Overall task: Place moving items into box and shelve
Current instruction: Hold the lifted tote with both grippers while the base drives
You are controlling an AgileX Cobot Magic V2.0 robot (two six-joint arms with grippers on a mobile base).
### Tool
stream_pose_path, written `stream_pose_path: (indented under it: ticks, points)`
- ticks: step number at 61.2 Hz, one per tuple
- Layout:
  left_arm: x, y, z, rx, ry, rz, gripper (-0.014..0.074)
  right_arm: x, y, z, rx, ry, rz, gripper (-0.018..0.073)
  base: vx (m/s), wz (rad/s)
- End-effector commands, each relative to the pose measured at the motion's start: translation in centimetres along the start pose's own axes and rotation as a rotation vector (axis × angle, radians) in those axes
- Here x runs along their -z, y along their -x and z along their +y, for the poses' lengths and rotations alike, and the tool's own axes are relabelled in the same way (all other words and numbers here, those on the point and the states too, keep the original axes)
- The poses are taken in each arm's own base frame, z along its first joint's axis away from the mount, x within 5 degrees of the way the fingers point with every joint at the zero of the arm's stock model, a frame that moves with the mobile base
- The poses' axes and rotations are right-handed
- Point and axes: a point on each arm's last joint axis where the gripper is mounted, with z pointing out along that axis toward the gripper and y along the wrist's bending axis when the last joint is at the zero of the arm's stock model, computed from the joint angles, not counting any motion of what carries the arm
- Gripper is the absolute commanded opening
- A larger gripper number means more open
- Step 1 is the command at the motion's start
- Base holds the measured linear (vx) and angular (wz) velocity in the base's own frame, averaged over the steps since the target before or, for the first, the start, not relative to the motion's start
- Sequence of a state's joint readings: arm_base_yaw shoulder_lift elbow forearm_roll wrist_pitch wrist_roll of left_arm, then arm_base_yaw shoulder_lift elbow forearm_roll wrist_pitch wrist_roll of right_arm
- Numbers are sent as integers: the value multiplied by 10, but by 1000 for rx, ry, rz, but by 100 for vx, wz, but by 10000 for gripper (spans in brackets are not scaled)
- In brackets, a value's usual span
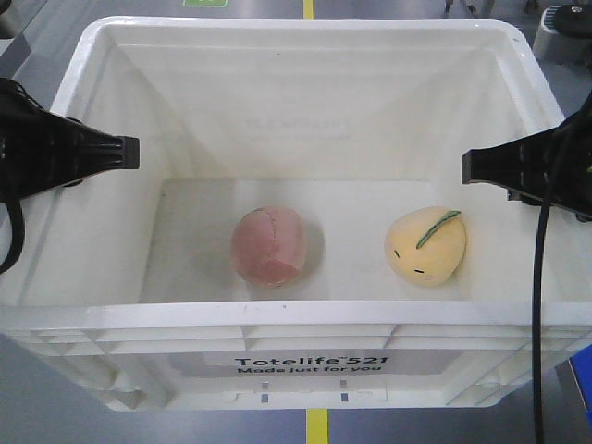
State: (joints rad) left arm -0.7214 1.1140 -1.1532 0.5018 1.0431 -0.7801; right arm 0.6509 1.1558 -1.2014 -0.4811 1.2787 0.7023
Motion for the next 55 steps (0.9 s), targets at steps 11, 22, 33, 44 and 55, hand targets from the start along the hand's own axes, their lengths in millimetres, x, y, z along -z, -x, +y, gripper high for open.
stream_pose_path:
  ticks: [11,22,33,44,55]
  points:
    - [22,20,-1,-14,-83,-188,150,16,14,-8,-9,-1,-152,152,47,-8]
    - [22,20,-1,-14,-83,-188,150,16,14,-8,-9,-1,-152,152,47,-9]
    - [22,20,-1,-14,-83,-188,150,16,14,-8,-9,-1,-152,152,46,-8]
    - [22,20,-1,-14,-83,-188,150,16,14,-8,-9,-1,-151,152,44,-5]
    - [22,20,-1,-14,-83,-188,150,16,14,-8,-9,-1,-151,152,43,-3]
